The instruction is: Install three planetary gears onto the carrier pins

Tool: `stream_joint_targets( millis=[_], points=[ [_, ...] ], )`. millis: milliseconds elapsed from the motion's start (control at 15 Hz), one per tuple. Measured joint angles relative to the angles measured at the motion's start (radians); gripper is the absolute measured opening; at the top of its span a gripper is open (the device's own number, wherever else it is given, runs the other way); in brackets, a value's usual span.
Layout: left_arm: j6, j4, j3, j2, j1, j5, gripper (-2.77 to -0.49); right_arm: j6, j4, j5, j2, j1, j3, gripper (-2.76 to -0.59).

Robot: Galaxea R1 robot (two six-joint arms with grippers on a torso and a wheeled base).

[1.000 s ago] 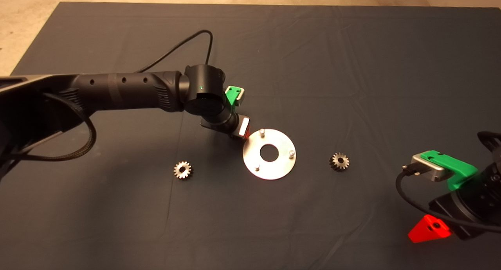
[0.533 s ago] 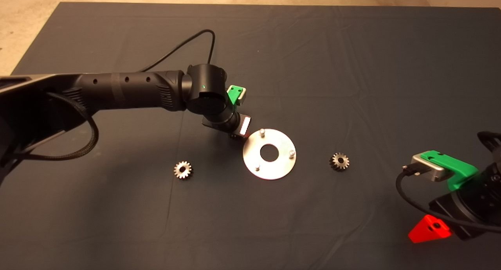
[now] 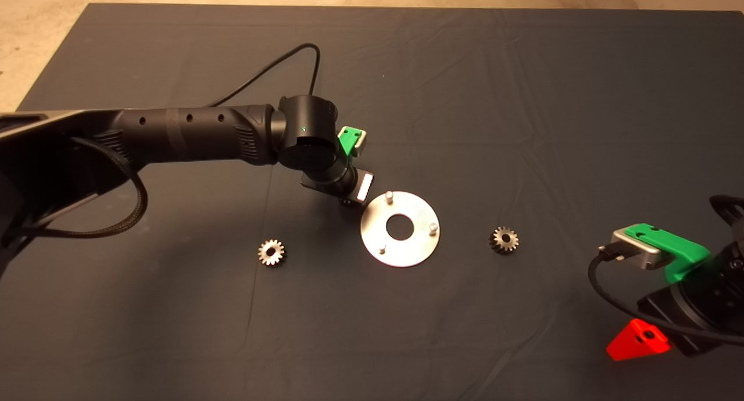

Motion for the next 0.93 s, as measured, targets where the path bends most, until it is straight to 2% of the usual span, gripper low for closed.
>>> stream_joint_targets(
  millis=[67,267,333,600,733,800,933],
  points=[
    [0.0,0.0,0.0,0.0,0.0,0.0,-1.75,0.0,0.0,0.0,0.0,0.0,0.0,-0.71],
    [0.0,0.0,0.0,0.0,0.0,0.0,-1.75,0.0,0.0,0.0,0.0,0.0,0.0,-0.71],
    [-0.001,0.0,0.0,0.0,0.0,0.0,-1.86,0.0,0.0,0.0,0.0,0.0,0.0,-0.71],
    [-0.001,0.0,0.0,0.001,0.0,-0.003,-2.04,0.0,0.0,0.0,0.0,0.0,0.0,-0.71],
    [0.0,0.0,0.0,0.001,0.0,-0.003,-2.04,0.0,0.0,0.0,0.0,0.0,0.0,-0.71],
    [0.0,0.0,0.0,0.003,0.0,-0.005,-2.14,0.0,0.0,0.0,0.0,0.0,0.0,-0.71],
    [0.0,0.0,0.0,0.003,0.0,-0.004,-2.17,0.0,0.0,0.0,0.0,0.0,0.0,-0.71]
  ],
)
